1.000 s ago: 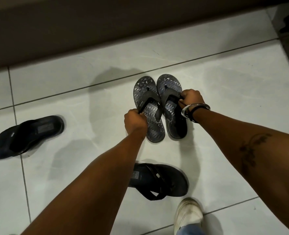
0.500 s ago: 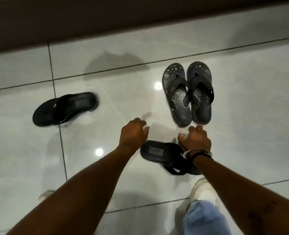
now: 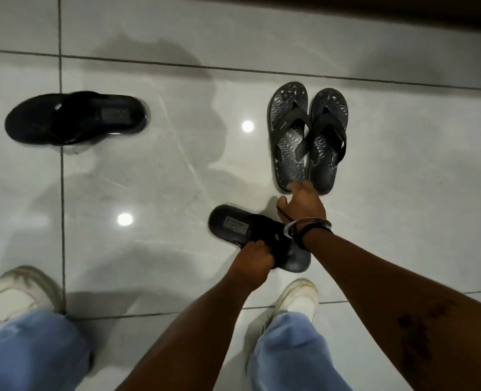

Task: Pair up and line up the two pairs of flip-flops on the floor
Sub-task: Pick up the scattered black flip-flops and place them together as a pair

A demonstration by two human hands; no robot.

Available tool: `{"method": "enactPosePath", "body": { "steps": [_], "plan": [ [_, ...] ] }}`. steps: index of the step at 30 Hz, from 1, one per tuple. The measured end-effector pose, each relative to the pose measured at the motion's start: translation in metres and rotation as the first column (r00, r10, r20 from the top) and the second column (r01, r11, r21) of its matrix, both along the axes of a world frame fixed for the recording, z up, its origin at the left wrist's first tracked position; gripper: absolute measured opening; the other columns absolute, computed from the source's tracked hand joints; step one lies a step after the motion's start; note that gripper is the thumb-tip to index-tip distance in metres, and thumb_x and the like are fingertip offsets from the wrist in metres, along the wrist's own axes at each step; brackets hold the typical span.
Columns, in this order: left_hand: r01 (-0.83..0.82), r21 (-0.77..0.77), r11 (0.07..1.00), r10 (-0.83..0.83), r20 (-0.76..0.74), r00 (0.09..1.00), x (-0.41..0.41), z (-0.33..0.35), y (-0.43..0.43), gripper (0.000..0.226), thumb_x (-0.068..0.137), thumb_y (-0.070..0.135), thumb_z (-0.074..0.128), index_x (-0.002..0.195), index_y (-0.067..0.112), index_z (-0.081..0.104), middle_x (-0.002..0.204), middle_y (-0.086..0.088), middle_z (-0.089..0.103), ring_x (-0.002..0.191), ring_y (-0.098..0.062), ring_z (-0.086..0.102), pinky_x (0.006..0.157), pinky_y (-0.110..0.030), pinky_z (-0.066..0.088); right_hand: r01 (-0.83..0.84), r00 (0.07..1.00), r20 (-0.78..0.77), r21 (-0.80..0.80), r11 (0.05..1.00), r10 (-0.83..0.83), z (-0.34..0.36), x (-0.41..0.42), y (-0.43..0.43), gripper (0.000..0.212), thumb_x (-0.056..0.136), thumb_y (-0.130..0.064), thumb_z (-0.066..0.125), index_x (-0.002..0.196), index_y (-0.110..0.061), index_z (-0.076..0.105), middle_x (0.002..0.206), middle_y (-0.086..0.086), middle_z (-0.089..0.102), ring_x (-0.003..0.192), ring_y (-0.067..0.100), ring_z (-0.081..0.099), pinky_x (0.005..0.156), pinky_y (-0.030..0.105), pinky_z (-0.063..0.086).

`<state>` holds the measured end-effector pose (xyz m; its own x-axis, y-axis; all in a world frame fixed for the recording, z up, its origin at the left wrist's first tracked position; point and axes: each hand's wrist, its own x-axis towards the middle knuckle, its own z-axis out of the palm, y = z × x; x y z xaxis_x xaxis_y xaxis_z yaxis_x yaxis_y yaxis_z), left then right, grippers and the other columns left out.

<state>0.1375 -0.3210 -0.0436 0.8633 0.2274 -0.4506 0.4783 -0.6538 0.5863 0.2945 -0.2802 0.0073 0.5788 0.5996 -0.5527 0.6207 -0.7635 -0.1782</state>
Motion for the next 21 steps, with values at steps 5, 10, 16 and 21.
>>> {"method": "enactPosePath", "body": {
  "steps": [5, 10, 16, 21],
  "plan": [
    [-0.18, -0.098, 0.979, 0.187, 0.075, 0.979, -0.01, 0.012, 0.012, 0.016, 0.083, 0.001, 0.062, 0.096, -0.007, 0.069, 0.097, -0.025, 0.07, 0.091, -0.044, 0.064, 0.075, -0.042, 0.051, -0.1, 0.994, -0.039, 0.041, 0.994, 0.102, 0.006, -0.023, 0.031, 0.034, 0.086, -0.021, 0.057, 0.115, -0.003, 0.06, 0.122, 0.018, 0.054, 0.112, 0.036, 0.054, 0.085, 0.041, 0.05],
    [-0.413, -0.137, 0.9, 0.421, 0.032, 0.907, -0.049, 0.03, 0.05, 0.023, 0.087, 0.016, 0.064, 0.106, 0.003, 0.068, 0.105, -0.017, 0.07, 0.097, -0.033, 0.064, 0.083, -0.038, 0.053, -0.294, 0.953, -0.072, 0.038, 0.955, 0.296, 0.016, -0.055, 0.075, 0.036, 0.087, -0.017, 0.055, 0.12, -0.005, 0.061, 0.125, 0.017, 0.054, 0.114, 0.036, 0.054, 0.091, 0.04, 0.05],
    [-0.792, -0.138, 0.594, 0.79, -0.084, 0.607, -0.148, 0.035, 0.105, 0.023, 0.088, 0.03, 0.064, 0.087, 0.007, 0.066, 0.094, -0.011, 0.068, 0.089, -0.024, 0.063, 0.081, -0.032, 0.051, -0.479, 0.874, -0.073, 0.035, 0.877, 0.481, 0.016, -0.122, 0.155, 0.039, 0.091, -0.023, 0.054, 0.127, -0.009, 0.057, 0.129, 0.016, 0.051, 0.12, 0.035, 0.05, 0.091, 0.043, 0.05],
    [-0.99, -0.076, 0.122, 0.989, -0.08, 0.128, -0.238, 0.036, 0.168, 0.039, 0.088, 0.023, 0.071, 0.059, 0.021, 0.044, 0.061, 0.003, 0.05, 0.058, -0.016, 0.048, 0.061, -0.028, 0.039, -0.547, 0.827, -0.103, 0.072, 0.834, 0.552, 0.008, -0.2, 0.24, 0.05, 0.091, -0.026, 0.058, 0.138, -0.014, 0.046, 0.14, 0.018, 0.043, 0.127, 0.037, 0.045, 0.1, 0.046, 0.046]
  ]
}}
